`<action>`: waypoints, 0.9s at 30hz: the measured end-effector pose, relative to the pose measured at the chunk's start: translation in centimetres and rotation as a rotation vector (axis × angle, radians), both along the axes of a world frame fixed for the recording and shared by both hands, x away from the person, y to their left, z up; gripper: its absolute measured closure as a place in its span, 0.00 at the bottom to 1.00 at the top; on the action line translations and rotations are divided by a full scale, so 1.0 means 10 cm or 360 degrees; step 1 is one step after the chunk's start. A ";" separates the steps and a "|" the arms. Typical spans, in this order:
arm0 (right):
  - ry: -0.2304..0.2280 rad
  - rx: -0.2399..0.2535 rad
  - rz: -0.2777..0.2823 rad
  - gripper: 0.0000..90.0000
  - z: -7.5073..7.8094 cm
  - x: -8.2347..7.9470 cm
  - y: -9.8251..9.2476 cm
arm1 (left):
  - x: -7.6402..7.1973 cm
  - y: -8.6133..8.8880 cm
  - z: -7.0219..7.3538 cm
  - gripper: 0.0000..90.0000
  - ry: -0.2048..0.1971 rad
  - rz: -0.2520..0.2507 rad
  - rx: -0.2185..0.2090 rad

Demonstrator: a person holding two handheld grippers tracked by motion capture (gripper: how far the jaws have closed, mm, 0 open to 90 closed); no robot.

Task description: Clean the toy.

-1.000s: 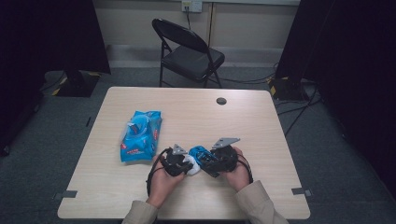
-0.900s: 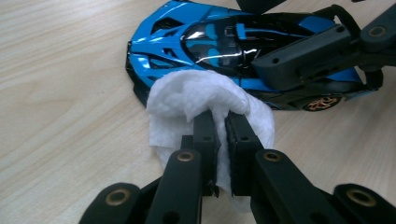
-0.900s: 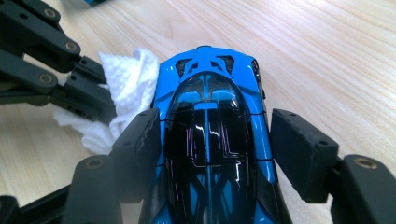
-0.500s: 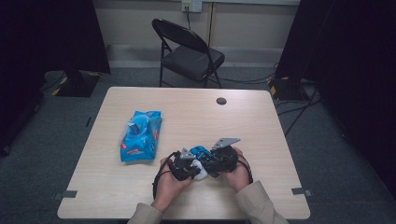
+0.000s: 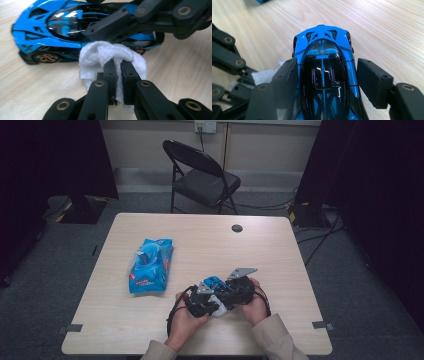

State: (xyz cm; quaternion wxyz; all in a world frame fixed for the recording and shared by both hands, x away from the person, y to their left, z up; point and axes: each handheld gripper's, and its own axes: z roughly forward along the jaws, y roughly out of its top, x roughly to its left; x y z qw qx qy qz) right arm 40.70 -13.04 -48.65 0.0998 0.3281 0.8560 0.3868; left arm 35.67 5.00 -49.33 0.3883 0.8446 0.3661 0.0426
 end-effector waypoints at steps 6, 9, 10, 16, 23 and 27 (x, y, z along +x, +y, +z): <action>-0.0002 -0.0001 0.0000 0.39 0.00 0.00 0.00 | -0.05 -0.07 0.00 0.94 -0.0003 -0.0024 0.0000; -0.0007 0.0003 -0.0001 0.39 0.00 0.00 0.00 | -0.07 -0.09 0.00 0.94 -0.0012 -0.0037 0.0005; -0.0008 0.0005 -0.0001 0.39 0.00 0.00 0.00 | -0.07 -0.10 0.00 0.94 -0.0010 -0.0039 0.0001; -0.0010 0.0008 -0.0002 0.39 -0.01 0.00 0.00 | -0.11 -0.15 0.00 0.94 -0.0011 -0.0068 -0.0009; -0.0012 0.0013 -0.0002 0.39 -0.01 0.00 -0.01 | -0.16 -0.21 -0.01 0.94 -0.0008 -0.0101 -0.0029; -0.0011 0.0014 -0.0002 0.39 -0.01 0.00 -0.01 | -0.19 -0.24 -0.02 0.94 0.0002 -0.0125 -0.0054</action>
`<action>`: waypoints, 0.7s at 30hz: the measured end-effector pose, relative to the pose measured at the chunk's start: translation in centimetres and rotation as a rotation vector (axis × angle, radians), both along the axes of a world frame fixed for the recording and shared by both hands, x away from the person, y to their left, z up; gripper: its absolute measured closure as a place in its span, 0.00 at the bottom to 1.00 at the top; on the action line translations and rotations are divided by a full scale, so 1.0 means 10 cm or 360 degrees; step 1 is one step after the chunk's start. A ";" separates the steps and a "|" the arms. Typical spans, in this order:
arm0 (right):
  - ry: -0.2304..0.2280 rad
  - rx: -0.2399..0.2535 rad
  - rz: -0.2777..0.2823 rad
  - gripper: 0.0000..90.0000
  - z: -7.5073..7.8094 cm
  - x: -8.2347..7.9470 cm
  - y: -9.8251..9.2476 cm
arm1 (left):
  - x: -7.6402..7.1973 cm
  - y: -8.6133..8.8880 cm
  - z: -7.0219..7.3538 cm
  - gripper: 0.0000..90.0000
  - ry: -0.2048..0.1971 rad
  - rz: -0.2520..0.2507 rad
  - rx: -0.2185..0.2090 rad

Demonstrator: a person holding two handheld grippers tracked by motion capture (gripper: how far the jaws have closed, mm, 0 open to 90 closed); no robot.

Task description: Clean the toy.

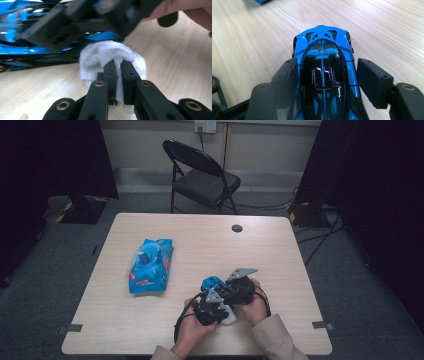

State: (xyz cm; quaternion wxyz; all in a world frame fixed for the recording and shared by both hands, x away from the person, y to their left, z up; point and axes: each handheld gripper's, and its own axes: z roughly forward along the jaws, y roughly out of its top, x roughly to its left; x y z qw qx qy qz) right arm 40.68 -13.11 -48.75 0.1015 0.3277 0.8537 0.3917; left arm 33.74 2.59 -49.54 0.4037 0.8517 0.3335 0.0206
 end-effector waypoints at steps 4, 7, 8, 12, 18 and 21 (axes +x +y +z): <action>-0.0001 -0.0002 0.0002 0.39 0.00 0.00 0.00 | -0.03 -0.03 0.00 0.94 0.0001 -0.0039 -0.0012; -0.0001 0.0000 0.0003 0.39 0.00 0.00 0.00 | -0.03 -0.03 0.00 0.94 0.0002 -0.0044 -0.0019; 0.0001 0.0004 0.0003 0.39 0.00 0.00 0.00 | -0.04 -0.03 0.00 0.94 0.0003 -0.0046 -0.0019; 0.0007 0.0010 0.0006 0.38 -0.01 0.01 -0.01 | -0.04 -0.02 0.00 0.94 0.0002 -0.0060 -0.0029; 0.0033 0.0032 -0.0002 0.38 -0.02 0.02 -0.02 | -0.04 0.16 0.01 0.94 0.0004 -0.0025 -0.0028; 0.0029 0.0035 0.0000 0.38 -0.02 0.02 -0.02 | 0.00 0.31 0.04 0.94 -0.0003 0.0038 -0.0028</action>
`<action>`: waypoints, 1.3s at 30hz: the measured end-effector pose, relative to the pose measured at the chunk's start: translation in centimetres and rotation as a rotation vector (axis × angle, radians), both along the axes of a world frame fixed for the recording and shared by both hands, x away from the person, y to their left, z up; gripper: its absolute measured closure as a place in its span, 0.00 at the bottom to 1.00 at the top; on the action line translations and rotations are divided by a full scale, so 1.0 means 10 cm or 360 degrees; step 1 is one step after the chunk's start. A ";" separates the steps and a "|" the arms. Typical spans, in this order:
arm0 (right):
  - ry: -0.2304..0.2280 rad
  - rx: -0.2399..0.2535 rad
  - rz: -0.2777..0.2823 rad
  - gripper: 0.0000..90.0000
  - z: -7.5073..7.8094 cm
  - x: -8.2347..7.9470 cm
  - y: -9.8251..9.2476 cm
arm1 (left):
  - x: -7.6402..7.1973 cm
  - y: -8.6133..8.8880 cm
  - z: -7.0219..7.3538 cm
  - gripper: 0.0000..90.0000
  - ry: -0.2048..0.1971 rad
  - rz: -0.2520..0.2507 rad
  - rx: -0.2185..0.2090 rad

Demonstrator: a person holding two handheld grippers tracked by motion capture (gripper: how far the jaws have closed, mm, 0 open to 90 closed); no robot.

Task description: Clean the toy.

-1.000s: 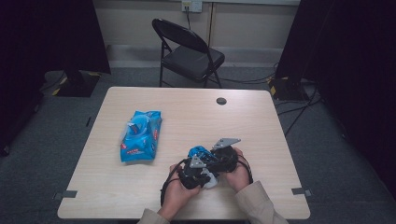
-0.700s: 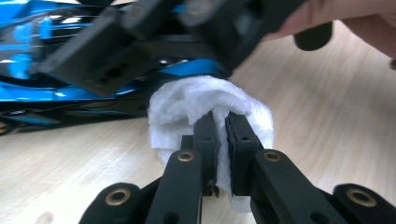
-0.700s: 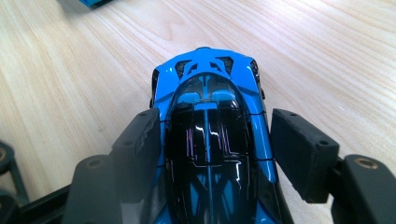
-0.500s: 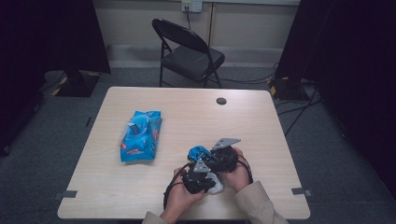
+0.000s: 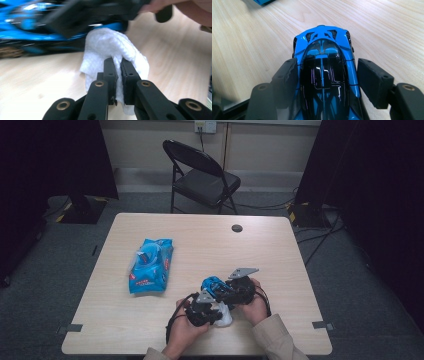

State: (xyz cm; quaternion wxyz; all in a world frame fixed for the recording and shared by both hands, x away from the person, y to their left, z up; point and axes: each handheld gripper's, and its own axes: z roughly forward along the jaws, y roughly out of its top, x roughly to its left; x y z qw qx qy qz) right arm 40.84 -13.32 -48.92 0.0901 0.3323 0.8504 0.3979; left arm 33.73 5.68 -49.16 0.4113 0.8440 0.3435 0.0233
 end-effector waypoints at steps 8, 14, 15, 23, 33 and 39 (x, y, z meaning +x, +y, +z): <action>-0.0001 -0.0005 -0.0004 0.38 0.00 0.00 0.01 | 0.13 0.33 0.13 0.94 -0.0040 0.0153 -0.0018; -0.0003 -0.0006 -0.0002 0.38 0.00 0.00 0.00 | 0.24 0.48 0.18 0.94 -0.0056 0.0249 -0.0021; -0.0008 -0.0010 -0.0002 0.38 0.00 -0.01 0.01 | 0.26 0.50 0.18 0.94 -0.0061 0.0263 -0.0018; -0.0043 -0.0030 0.0003 0.38 0.01 -0.02 0.02 | 0.41 0.65 0.16 0.94 -0.0061 0.0376 0.0029; -0.0076 -0.0067 0.0005 0.38 0.02 -0.05 0.04 | 0.57 0.72 0.08 0.94 -0.0012 0.0496 0.0103; -0.0080 -0.0074 0.0010 0.38 0.03 -0.05 0.04 | 0.65 0.63 0.02 0.94 0.0008 0.0481 0.0145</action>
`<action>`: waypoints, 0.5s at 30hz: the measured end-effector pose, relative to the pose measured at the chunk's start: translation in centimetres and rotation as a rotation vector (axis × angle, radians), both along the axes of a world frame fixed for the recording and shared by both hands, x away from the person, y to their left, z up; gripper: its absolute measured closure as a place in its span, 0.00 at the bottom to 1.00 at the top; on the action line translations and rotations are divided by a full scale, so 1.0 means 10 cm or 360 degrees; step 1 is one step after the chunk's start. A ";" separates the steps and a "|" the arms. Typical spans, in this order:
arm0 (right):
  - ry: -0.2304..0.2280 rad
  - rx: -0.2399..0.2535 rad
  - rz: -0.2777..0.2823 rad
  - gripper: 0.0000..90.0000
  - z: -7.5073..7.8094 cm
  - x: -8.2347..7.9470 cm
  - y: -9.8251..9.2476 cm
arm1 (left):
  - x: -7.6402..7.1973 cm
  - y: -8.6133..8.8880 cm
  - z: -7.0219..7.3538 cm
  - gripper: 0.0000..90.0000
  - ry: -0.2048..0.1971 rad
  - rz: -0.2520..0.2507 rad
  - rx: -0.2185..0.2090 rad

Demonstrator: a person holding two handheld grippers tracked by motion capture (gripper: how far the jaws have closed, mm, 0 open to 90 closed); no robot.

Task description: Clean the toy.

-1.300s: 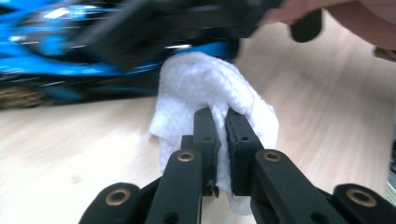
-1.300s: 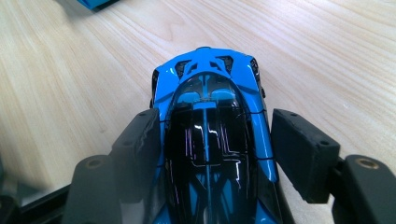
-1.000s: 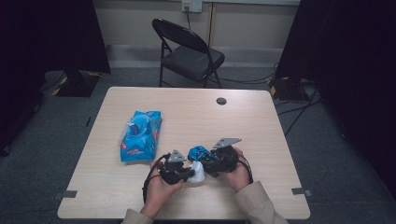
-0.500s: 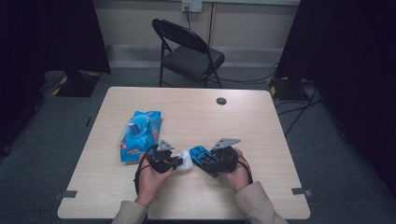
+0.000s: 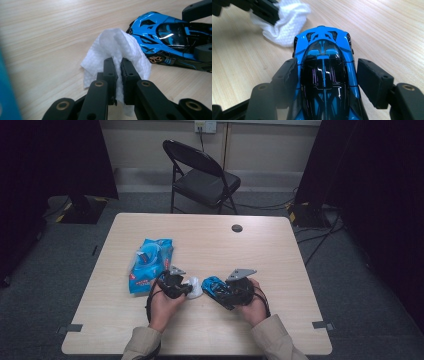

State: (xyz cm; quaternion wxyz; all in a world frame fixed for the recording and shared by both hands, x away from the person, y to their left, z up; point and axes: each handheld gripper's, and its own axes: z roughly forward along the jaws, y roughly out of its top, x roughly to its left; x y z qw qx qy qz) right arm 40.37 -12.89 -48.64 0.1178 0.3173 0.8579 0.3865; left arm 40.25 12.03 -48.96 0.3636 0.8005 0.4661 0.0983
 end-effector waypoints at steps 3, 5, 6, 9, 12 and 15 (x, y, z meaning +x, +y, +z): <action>-0.0001 0.0001 0.0000 0.38 0.00 0.00 0.00 | 0.01 -0.05 -0.01 0.94 -0.0009 -0.0018 0.0011; -0.0003 0.0005 -0.0002 0.38 0.00 0.00 0.00 | 0.01 -0.09 -0.01 0.94 0.0005 -0.0025 -0.0001; -0.0002 0.0004 0.0000 0.38 0.00 0.00 0.00 | 0.01 -0.10 -0.01 0.94 -0.0001 -0.0034 0.0009; -0.0002 0.0003 0.0002 0.38 0.00 0.00 0.00 | 0.01 -0.13 -0.01 0.94 -0.0002 -0.0053 0.0005; -0.0001 -0.0002 0.0003 0.38 0.00 0.00 0.00 | 0.00 -0.17 -0.01 0.94 -0.0012 -0.0080 0.0023; -0.0002 0.0000 0.0003 0.38 0.00 0.00 0.00 | -0.01 -0.20 0.00 0.94 -0.0009 -0.0095 0.0037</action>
